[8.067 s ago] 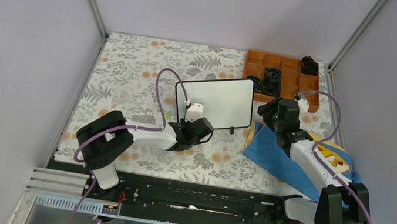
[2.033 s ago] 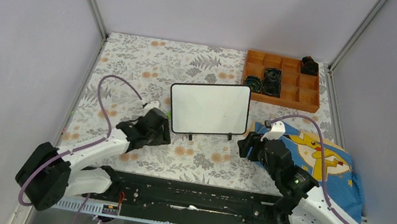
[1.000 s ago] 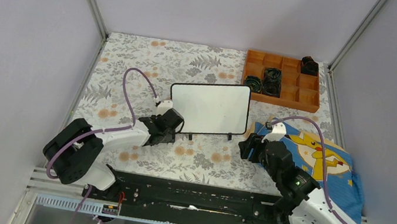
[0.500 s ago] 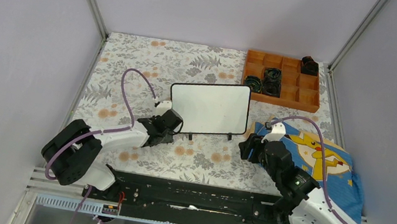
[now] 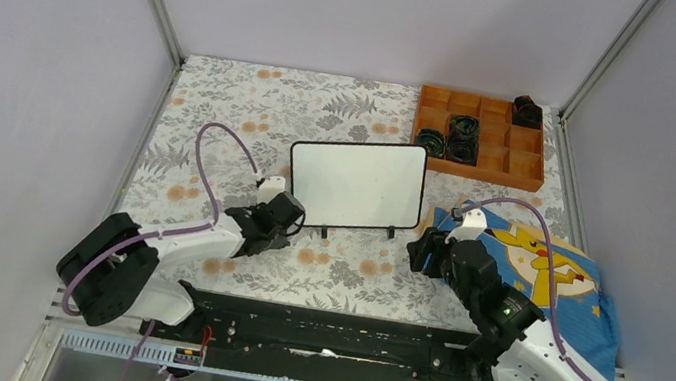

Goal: Write a sentence on the whiteboard
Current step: Move the whiteboard to the center of the board.

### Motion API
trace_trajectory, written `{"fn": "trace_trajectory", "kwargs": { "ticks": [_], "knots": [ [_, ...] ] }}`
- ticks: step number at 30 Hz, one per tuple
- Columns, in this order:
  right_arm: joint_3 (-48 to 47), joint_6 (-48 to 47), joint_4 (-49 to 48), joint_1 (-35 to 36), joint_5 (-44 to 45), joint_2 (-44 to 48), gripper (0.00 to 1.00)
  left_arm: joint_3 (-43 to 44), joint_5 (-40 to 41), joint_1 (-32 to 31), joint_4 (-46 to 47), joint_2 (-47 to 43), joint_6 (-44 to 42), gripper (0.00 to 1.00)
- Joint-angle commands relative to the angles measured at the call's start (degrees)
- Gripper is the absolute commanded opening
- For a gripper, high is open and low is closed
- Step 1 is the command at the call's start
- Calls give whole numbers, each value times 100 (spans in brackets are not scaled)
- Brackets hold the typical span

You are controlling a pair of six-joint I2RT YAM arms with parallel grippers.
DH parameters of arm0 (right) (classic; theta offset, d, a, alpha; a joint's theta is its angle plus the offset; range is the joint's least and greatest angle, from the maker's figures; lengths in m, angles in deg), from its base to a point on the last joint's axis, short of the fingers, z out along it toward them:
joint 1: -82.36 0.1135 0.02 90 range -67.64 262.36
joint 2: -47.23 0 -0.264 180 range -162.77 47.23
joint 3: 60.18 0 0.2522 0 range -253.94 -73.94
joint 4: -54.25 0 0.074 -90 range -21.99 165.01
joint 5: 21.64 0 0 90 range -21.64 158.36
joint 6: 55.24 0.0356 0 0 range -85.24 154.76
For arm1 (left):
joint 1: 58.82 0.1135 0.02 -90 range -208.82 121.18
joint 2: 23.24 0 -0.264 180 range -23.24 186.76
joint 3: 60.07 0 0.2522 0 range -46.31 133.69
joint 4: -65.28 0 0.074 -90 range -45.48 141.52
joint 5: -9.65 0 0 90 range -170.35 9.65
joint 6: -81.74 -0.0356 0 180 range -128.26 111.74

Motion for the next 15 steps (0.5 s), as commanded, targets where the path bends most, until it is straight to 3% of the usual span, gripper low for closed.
{"fn": "trace_trajectory", "kwargs": {
  "ticks": [1,10,15],
  "knots": [
    [3,-1,-102,-24,65,75,64,-207,61,-116,-260,-373,340,21],
    [91,18,-128,-24,77,186,64,-313,-77,-489,-982,-951,953,23],
    [84,16,-139,-22,87,188,64,-67,142,-510,-1184,-1141,938,50]
  ]
}}
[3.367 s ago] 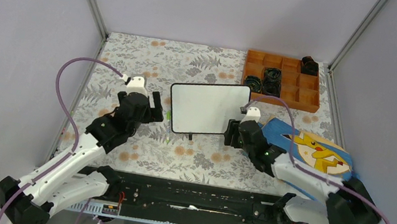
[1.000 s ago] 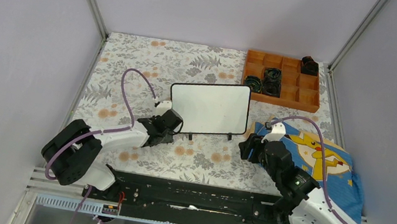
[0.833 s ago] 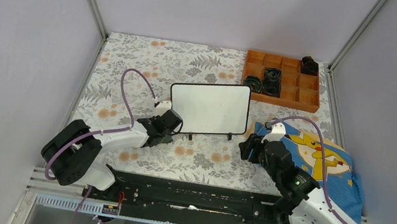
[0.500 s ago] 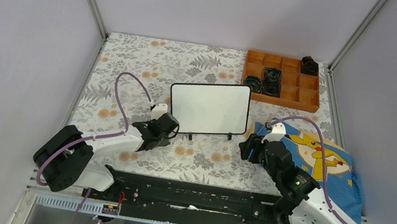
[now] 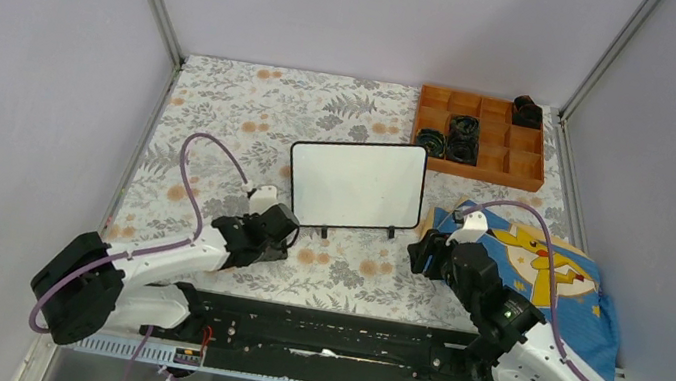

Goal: Write a sentence on the whiteboard
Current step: Move the whiteboard to the center of the board, then open the whiteboard marker at the center of the board.

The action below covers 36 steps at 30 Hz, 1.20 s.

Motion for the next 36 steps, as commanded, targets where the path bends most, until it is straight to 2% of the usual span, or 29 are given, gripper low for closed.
{"fn": "trace_trajectory", "kwargs": {
  "ticks": [1,3,5,14,22,25,31,34,36],
  "knots": [
    [-28,14,-137,-24,99,54,64,298,309,-39,-337,-133,106,55],
    [-31,20,-111,-24,127,66,64,486,414,-2,-398,3,-33,61],
    [-24,21,-105,-24,132,83,64,634,425,82,-399,210,-204,62],
    [-28,35,-80,-24,143,102,64,1072,255,556,-74,1058,-880,59],
    [-61,23,-27,-24,153,121,64,981,141,795,288,1460,-1016,56],
    [-74,26,-8,-23,153,124,64,985,83,812,362,1559,-1042,52],
    [-81,27,19,-24,158,131,64,756,-159,805,409,1426,-886,37],
    [-70,33,7,-22,162,122,64,495,-249,762,411,1200,-760,26],
    [-66,35,-8,-24,154,105,64,368,-283,705,345,1051,-655,24]
  ]
}}
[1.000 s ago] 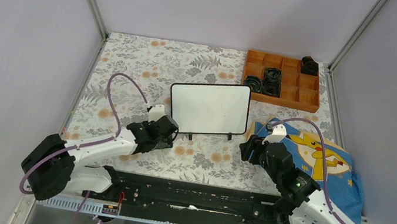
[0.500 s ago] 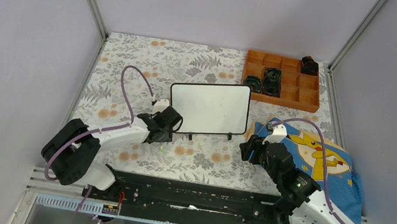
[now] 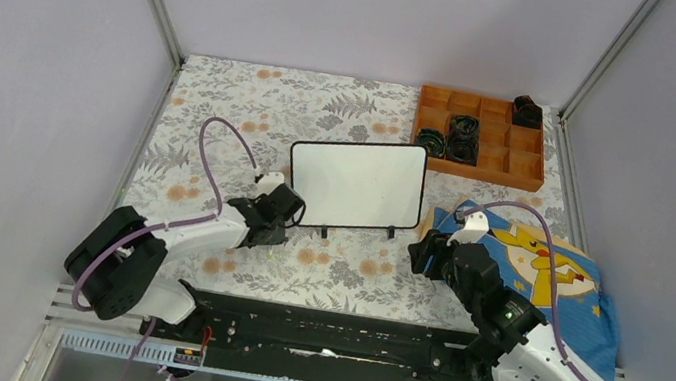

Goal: Write a sentence on the whiteboard
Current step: Open the whiteboard marker at the center of the board.

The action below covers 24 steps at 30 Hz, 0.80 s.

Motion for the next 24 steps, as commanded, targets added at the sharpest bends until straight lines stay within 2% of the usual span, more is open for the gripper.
{"fn": "trace_trajectory", "kwargs": {
  "ticks": [1,7,12,14,24],
  "knots": [
    [-70,30,-35,-24,146,17,64,-367,-221,-115,-9,-326,283,23],
    [-70,18,-60,-24,132,-40,64,-395,-130,-510,-399,-679,613,23],
    [-36,19,-97,-24,148,-35,64,-313,58,-527,-505,-685,568,39],
    [-35,20,-107,-22,147,-46,64,-195,102,-526,-522,-518,503,41],
    [-22,29,-79,-24,157,-1,64,319,177,-395,-465,151,171,42]
  ]
}}
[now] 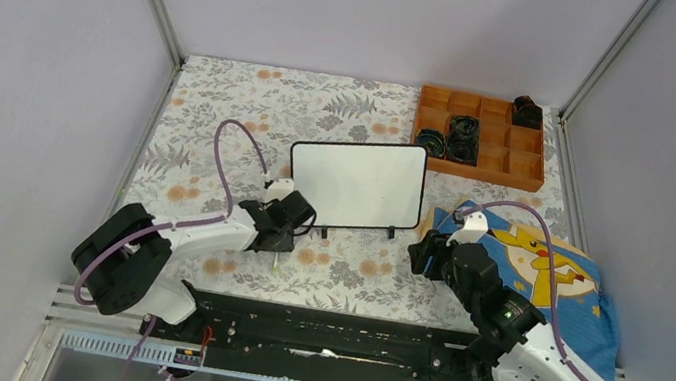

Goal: Write a sentence on the whiteboard
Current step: Open the whiteboard marker at the center of the board.

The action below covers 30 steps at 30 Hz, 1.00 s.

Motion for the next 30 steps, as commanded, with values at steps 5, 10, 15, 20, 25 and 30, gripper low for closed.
{"fn": "trace_trajectory", "kwargs": {
  "ticks": [5,10,15,20,25,30],
  "knots": [
    [-26,42,-74,-24,173,81,64,212,41,240,112,324,-318,41],
    [-26,44,-71,-24,176,87,64,105,-100,290,232,419,-357,37],
    [-1,53,-44,-24,187,116,64,-56,-190,299,346,439,-343,31],
    [17,63,-59,-24,209,125,64,-215,-312,300,466,446,-307,26],
    [2,54,-67,-24,208,79,64,-245,-322,299,472,366,-298,20],
    [-26,82,-22,-20,228,80,64,-222,-300,304,334,14,-247,4]
  ]
}}
